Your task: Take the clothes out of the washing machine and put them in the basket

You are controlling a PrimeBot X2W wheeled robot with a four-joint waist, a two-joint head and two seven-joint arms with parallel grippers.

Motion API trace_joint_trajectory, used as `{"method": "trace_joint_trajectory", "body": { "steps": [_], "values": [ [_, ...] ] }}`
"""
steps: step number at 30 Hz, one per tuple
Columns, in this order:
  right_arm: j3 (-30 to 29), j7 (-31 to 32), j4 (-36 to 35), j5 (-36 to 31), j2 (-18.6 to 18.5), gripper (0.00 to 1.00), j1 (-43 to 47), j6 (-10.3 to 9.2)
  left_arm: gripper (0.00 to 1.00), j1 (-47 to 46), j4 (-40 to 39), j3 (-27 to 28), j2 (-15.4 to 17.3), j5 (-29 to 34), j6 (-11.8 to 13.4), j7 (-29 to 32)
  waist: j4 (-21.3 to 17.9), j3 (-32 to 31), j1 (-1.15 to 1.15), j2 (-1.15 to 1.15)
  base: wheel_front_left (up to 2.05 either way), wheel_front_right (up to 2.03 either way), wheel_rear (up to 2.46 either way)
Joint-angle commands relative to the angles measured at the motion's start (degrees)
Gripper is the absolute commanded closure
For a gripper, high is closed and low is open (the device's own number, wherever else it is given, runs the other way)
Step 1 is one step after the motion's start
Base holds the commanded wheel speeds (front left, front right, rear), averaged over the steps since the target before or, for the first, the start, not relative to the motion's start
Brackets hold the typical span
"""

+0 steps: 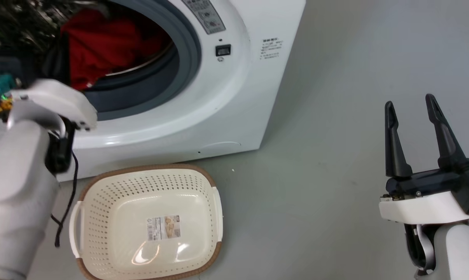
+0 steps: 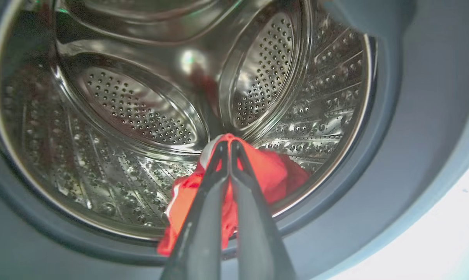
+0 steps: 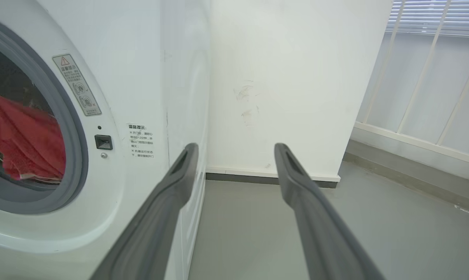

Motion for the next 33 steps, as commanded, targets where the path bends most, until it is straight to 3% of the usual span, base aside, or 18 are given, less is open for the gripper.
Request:
{"method": "trace_joint_trajectory", "body": {
  "steps": [1,8,12,14,17,25,33],
  "values": [
    [-0.24,-0.12,0.23,-0.44,0.06,0.0,1.1,-0.06,1.0,3.11,-3.44,1.37,-0.02,1.39,1.07,-0.28,1.96,-2.69,0.01,0.0,0.0,0.0,0.0],
    [-0.7,-0.12,0.8,-1.7,0.06,0.0,2.73,-0.06,1.0,16.67,-22.47,8.1,-2.19,7.7,5.22,-0.29,4.36,-6.7,0.01,0.0,0.0,0.0,0.0],
    [-0.49,-0.12,1.11,-1.99,0.07,0.0,3.53,-0.06,1.0,22.63,-31.66,11.5,-3.38,10.9,5.95,-0.26,5.36,-8.57,0.01,0.0,0.0,0.0,0.0],
    [-0.81,-0.12,1.56,-2.02,0.06,0.0,4.88,-0.06,1.0,30.54,-43.13,14.21,-4.33,14.15,6.62,-0.23,6.64,-10.89,0.01,0.0,0.0,0.0,0.0],
    [-0.91,-0.12,1.61,-1.89,0.07,0.0,5.16,-0.06,1.0,33.94,-46.84,14.44,-4.22,14.41,6.95,-0.23,7.24,-11.4,0.01,0.0,0.0,0.0,0.0],
    [-0.62,-0.12,1.66,-1.71,0.07,0.0,5.33,-0.06,1.0,40.27,-47.52,12.18,-5.09,13.49,7.07,0.32,8.48,-10.8,0.01,0.0,0.0,0.0,0.0],
    [-0.18,-0.12,1.27,-1.58,0.07,0.0,3.84,-0.06,1.0,42.32,-36.64,9.6,-6.47,12.01,4.78,0.4,7.88,-7.33,0.01,0.0,0.0,0.0,0.0]
  ]
}}
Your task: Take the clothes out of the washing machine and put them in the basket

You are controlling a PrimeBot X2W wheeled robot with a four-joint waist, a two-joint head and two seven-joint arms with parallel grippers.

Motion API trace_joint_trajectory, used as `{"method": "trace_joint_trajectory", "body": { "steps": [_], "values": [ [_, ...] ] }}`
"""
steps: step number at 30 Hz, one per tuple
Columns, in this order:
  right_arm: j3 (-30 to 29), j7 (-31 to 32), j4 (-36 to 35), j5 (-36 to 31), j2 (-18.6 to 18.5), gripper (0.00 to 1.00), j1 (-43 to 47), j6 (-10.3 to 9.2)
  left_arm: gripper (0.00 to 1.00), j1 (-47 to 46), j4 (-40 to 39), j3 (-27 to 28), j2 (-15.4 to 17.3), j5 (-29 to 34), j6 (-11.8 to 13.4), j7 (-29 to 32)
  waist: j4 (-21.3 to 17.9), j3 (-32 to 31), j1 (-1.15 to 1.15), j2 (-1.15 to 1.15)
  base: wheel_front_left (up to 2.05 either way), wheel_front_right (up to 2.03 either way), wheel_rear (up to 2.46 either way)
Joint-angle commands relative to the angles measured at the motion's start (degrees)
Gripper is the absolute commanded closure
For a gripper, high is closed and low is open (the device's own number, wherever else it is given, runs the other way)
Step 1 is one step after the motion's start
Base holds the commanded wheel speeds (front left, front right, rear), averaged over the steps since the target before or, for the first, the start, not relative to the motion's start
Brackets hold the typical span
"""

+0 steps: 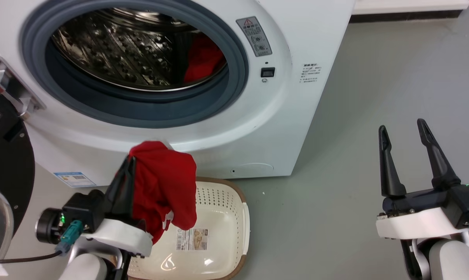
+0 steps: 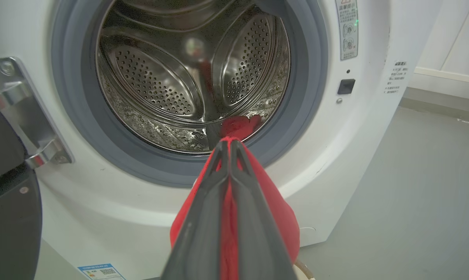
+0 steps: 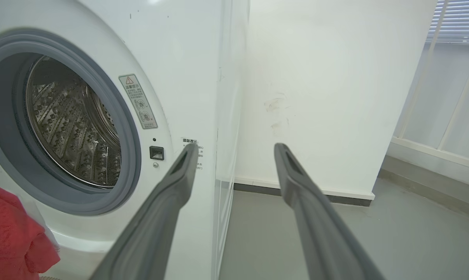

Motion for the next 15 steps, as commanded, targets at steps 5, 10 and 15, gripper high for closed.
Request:
{"method": "trace_joint_trajectory", "body": {
  "steps": [5,10,15],
  "values": [
    [0.09,-0.12,-0.79,-0.36,0.09,0.0,-2.03,-0.06,1.0,-2.0,10.57,-1.21,-1.66,-0.81,-2.74,-0.39,-1.5,5.11,0.0,0.0,0.0,0.0,0.0],
    [0.16,-0.12,-1.83,-0.86,0.09,0.0,-3.91,-0.06,1.0,-6.54,20.59,-1.81,-2.89,-0.29,-5.57,-0.63,-2.82,10.93,0.0,0.0,0.0,0.0,0.0],
    [-0.14,-0.12,-3.0,-0.76,0.09,0.0,-5.97,-0.06,1.0,-12.65,30.52,-2.61,-4.23,0.88,-8.01,-0.76,-4.64,16.94,0.0,0.0,0.0,0.0,0.0]
  ]
}}
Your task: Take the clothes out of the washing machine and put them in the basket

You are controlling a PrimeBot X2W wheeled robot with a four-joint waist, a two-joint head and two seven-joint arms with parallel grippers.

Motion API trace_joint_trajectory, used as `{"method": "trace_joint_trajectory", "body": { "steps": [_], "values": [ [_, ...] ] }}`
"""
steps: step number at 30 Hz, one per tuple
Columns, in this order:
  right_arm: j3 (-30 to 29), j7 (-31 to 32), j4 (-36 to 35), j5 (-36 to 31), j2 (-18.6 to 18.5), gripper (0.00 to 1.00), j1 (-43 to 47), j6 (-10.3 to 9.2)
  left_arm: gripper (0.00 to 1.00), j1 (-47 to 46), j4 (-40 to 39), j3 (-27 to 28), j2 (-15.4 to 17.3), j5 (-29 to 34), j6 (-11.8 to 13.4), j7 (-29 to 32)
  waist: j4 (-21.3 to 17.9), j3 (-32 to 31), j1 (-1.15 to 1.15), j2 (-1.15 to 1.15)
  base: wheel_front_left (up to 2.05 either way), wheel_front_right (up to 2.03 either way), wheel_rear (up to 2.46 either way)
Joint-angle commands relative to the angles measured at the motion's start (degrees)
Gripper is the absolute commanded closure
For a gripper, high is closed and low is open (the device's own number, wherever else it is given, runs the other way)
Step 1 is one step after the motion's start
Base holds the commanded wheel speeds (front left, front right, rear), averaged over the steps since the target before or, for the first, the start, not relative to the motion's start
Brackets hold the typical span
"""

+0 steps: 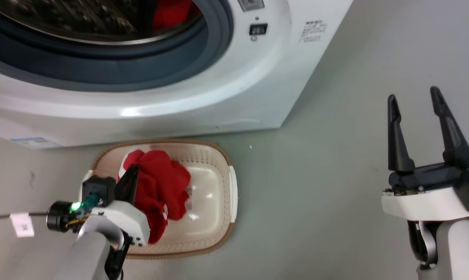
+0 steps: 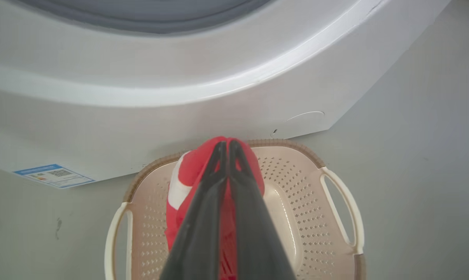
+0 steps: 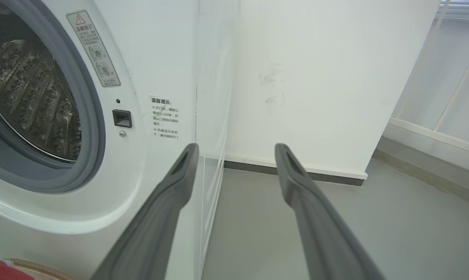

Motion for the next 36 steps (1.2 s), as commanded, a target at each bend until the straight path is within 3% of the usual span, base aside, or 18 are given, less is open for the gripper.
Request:
{"method": "trace_joint_trajectory", "body": {
  "steps": [1,16,22,33,34,35,36],
  "values": [
    [0.02,-0.12,-0.76,0.47,0.1,0.0,-1.63,-0.06,1.0,-3.22,3.24,-0.09,-0.4,0.71,-0.95,-0.37,-2.34,5.57,-0.01,0.0,0.0,0.0,0.0],
    [-0.56,-0.12,-3.68,2.6,0.11,0.0,-5.58,-0.06,1.0,-18.84,23.01,-0.55,-1.28,5.34,-4.92,-0.29,-7.49,20.2,-0.01,0.0,0.0,0.0,0.0],
    [-0.39,-0.12,-4.3,2.12,0.11,0.0,-6.0,-0.06,1.0,-22.41,30.71,-0.09,-2.02,4.93,-5.07,-0.3,-7.89,23.17,-0.01,0.0,0.0,0.0,0.0],
    [-1.37,-0.12,-4.71,1.7,0.11,0.0,-5.99,-0.06,1.0,-24.63,35.0,0.28,-3.95,5.11,-4.84,-0.3,-7.16,24.72,-0.01,0.0,0.0,0.0,0.0],
    [-1.29,-0.12,-4.5,1.52,0.11,0.0,-5.88,-0.06,0.62,-24.44,34.44,0.64,-4.01,5.11,-4.2,-0.3,-7.02,24.39,-0.01,0.0,0.0,0.0,0.0],
    [-1.16,-0.12,-4.28,1.42,0.1,0.0,-5.82,-0.06,0.0,-23.97,34.35,1.05,-4.01,4.9,-3.7,-0.3,-6.92,24.1,-0.01,0.0,0.0,0.0,0.0],
    [-1.03,-0.12,-3.86,1.16,0.11,0.0,-5.79,-0.06,0.0,-22.97,33.51,1.44,-4.15,5.04,-3.41,-0.3,-6.55,23.19,-0.01,0.0,0.0,0.0,0.0]
  ]
}}
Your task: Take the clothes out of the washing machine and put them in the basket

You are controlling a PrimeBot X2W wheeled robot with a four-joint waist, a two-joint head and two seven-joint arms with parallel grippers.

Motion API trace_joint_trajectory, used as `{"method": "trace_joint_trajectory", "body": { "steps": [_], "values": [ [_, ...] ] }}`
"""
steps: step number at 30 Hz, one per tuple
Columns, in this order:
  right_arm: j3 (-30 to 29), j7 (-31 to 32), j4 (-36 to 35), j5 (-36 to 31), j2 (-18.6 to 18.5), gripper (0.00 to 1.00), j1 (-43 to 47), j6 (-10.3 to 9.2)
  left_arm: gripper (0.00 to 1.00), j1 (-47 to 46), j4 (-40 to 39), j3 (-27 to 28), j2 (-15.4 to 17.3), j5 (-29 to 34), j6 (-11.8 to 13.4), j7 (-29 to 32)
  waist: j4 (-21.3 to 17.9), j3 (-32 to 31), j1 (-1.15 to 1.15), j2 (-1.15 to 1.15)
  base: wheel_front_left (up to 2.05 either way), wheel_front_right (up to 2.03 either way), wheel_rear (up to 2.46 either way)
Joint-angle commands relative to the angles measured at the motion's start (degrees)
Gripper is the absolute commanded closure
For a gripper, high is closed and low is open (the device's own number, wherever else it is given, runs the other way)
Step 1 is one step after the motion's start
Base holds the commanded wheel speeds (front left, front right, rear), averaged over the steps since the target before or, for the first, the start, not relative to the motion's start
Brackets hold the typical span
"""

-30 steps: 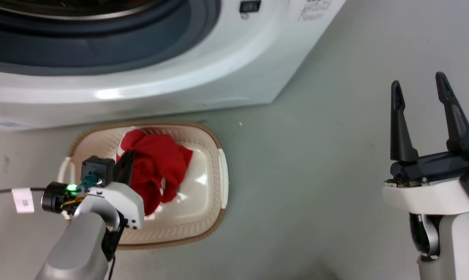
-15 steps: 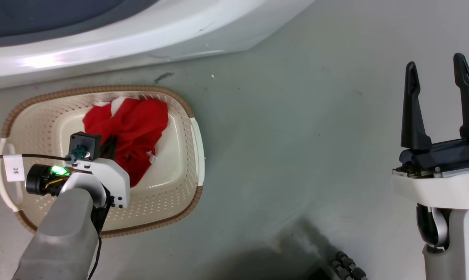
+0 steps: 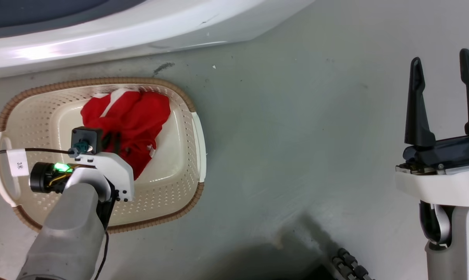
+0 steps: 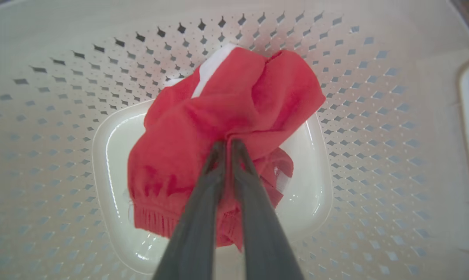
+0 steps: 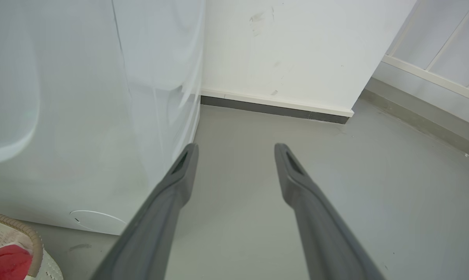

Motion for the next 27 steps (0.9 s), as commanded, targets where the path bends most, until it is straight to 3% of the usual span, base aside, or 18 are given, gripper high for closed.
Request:
{"method": "trace_joint_trajectory", "body": {
  "steps": [1,16,27],
  "values": [
    [0.1,-0.12,0.14,-0.35,0.13,0.0,-0.35,-0.06,0.0,0.71,-0.13,0.05,-0.01,0.17,0.22,-0.15,0.32,-0.62,-0.01,0.0,0.0,0.0,0.0],
    [1.33,-0.12,4.05,-2.15,0.12,0.0,2.13,-0.06,0.0,10.89,-13.05,6.36,-1.57,2.17,-0.65,-0.15,2.68,-15.28,-0.01,0.0,0.0,0.0,0.0],
    [1.09,-0.12,6.36,-2.73,0.11,0.0,5.55,-0.06,0.0,19.52,-30.99,13.08,-3.87,6.88,-1.15,-0.15,5.22,-25.33,-0.01,0.0,0.0,0.0,0.0]
  ]
}}
